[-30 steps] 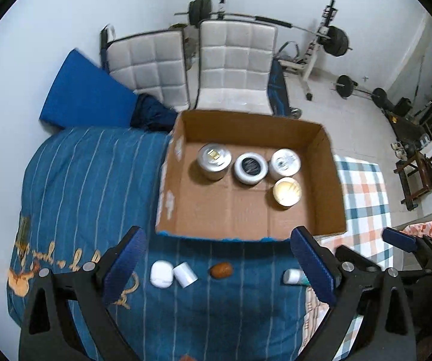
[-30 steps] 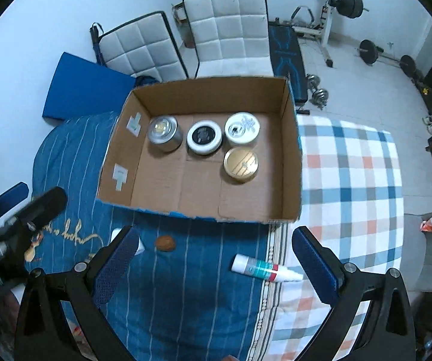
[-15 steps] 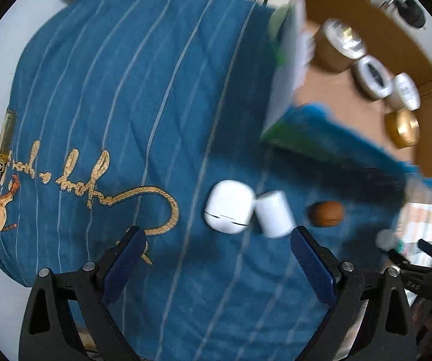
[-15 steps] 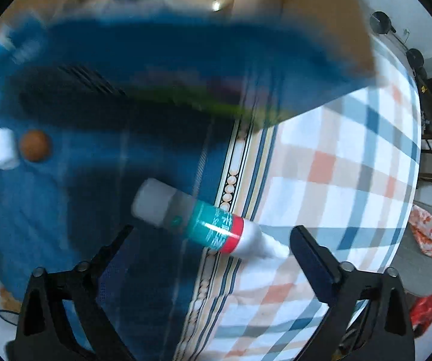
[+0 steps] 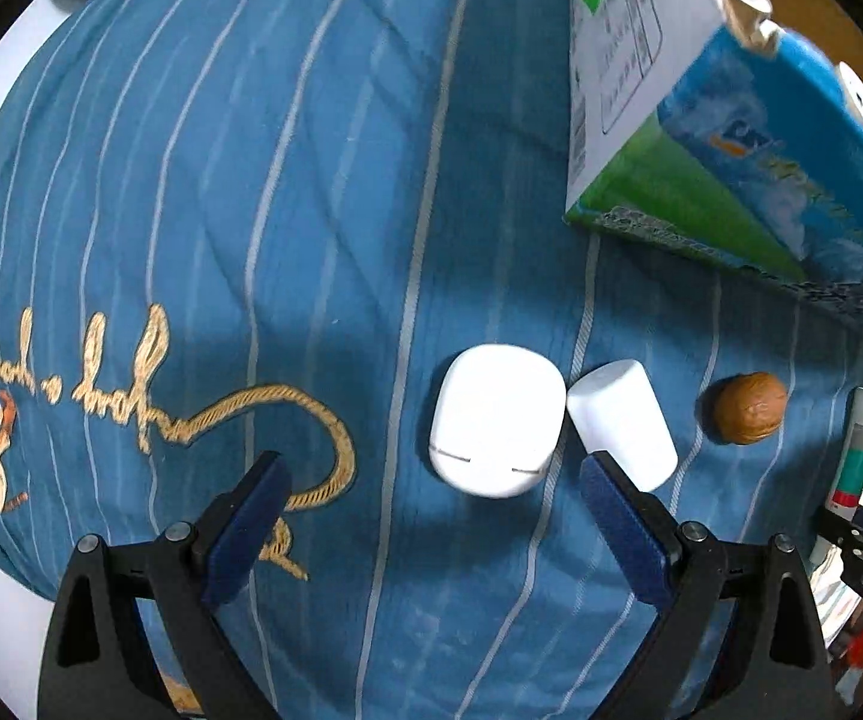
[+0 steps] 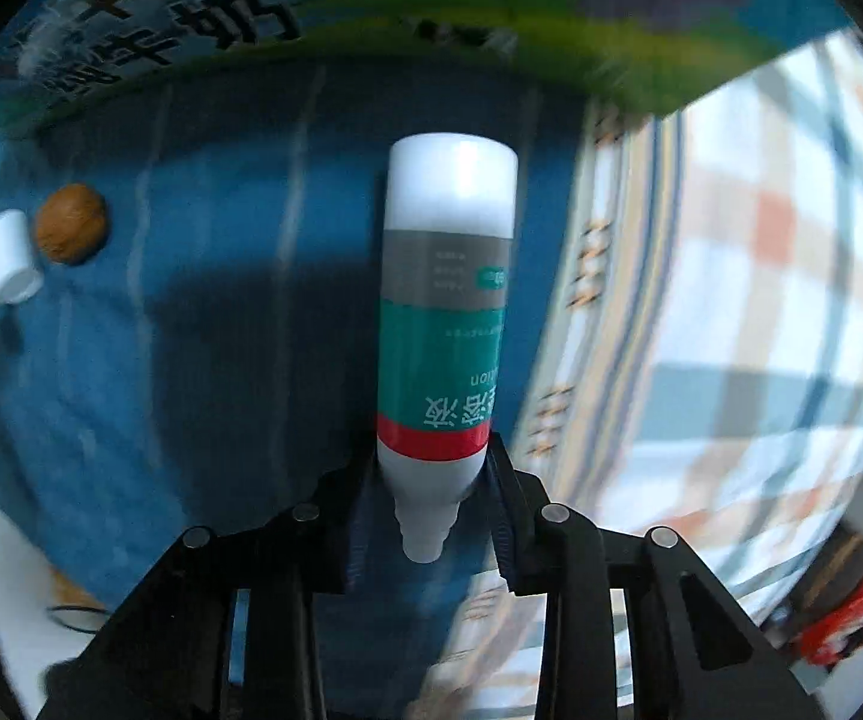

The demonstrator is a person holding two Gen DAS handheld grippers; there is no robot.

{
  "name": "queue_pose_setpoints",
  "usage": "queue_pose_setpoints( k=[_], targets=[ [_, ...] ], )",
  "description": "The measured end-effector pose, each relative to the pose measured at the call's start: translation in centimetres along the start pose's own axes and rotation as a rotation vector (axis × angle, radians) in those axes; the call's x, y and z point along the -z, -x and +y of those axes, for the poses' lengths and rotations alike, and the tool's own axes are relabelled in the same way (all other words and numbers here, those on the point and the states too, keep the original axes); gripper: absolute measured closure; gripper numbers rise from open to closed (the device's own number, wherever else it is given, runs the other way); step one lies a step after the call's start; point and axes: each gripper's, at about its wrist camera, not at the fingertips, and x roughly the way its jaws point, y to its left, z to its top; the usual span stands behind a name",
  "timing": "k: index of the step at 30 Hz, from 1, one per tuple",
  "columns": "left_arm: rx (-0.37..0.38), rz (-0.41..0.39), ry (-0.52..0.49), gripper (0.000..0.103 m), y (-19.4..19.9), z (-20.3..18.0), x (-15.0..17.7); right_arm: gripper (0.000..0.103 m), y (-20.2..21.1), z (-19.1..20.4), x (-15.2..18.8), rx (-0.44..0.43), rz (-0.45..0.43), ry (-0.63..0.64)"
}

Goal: Organize rigid objects
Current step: 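Grasp the white oval case with the left tool while the right tool grasps the teal bottle, then lift the white case and the teal bottle off the bed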

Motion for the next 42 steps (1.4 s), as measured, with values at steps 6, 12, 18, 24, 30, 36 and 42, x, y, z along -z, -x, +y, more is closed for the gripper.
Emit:
queue_pose_setpoints(
  k=[6,12,18,24,30,36,42],
  targets=[
    [-0.012,0.033,-0.057,0.036,-2.0,-1.5,-0.4,0.066,0.1,-1.4,-0.6,-0.045,-0.033,-0.123],
    [0.035,0.027,-0.03,0.058,-2.2,-1.6,0.3,0.067,0.4,-2.4,-0.4,-0.059,-0.081,-0.226],
    [0.069,0.043,-0.074,0.058,-1.5,-2.9,4.3,0.068,-1.1,-1.8,3.1,-0.114,-0.001,-0.172],
    [0.136,0.11,-0.122,0.055,-2.7,-5.1,8.1,0.067,-2.1,-1.7,5.7,-0.099,0.01,-0.129],
    [0.228,0.131,-0.025,0.041,-3.8,-2.5,8.1,0.055,-1.8,-0.9,4.2,-0.124,0.017,-0.164],
    [0.122,0.127,-0.056,0.042,-3.8,-3.5,4.1,0.051,-2.0,-0.8,3.9,-0.091,0.011,-0.189],
    [0.022,0.065,-0.137,0.056,-2.7,-7.8,3.7,0.068,-2.2,1.5,3.7,0.03,0.008,-0.152]
  ],
)
